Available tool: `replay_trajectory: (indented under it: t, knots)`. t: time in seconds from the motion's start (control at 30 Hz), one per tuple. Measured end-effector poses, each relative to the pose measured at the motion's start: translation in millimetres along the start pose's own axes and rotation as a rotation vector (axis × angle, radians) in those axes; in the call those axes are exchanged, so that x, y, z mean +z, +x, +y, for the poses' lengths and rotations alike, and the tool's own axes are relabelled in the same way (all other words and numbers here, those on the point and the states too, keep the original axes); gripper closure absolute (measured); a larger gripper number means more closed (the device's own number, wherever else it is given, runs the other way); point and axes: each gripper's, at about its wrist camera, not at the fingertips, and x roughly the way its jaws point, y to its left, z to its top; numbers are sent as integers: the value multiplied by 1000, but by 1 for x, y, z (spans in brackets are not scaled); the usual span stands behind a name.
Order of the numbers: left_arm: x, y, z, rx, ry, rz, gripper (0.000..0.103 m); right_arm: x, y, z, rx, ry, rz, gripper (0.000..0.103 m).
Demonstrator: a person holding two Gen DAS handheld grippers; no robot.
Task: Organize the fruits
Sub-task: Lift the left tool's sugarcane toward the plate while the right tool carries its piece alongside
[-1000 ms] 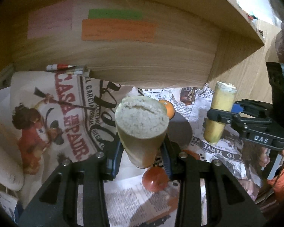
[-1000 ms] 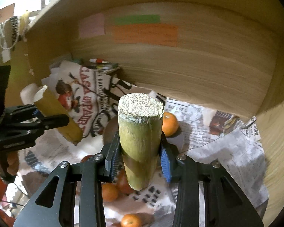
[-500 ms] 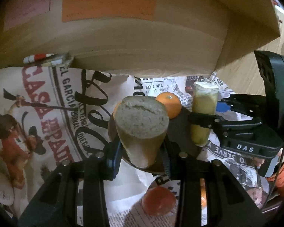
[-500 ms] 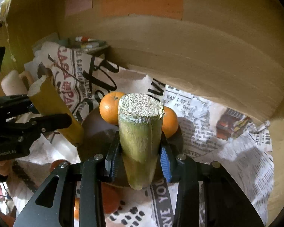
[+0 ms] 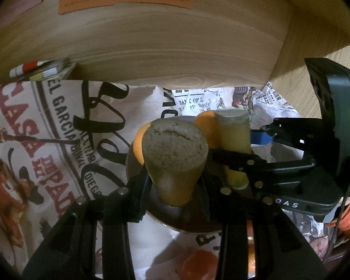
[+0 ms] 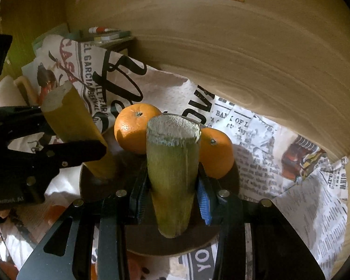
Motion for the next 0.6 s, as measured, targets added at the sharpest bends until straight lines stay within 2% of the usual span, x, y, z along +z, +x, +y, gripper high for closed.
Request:
replay_trajectory:
  t: [0.43,0.6]
  knots:
    - [14,19,2,-15,-3,23,66,3,18,-4,21,4,27,69]
    - [16,26,-2,-7,11,25,66,0,19,-7,55,25,39,69]
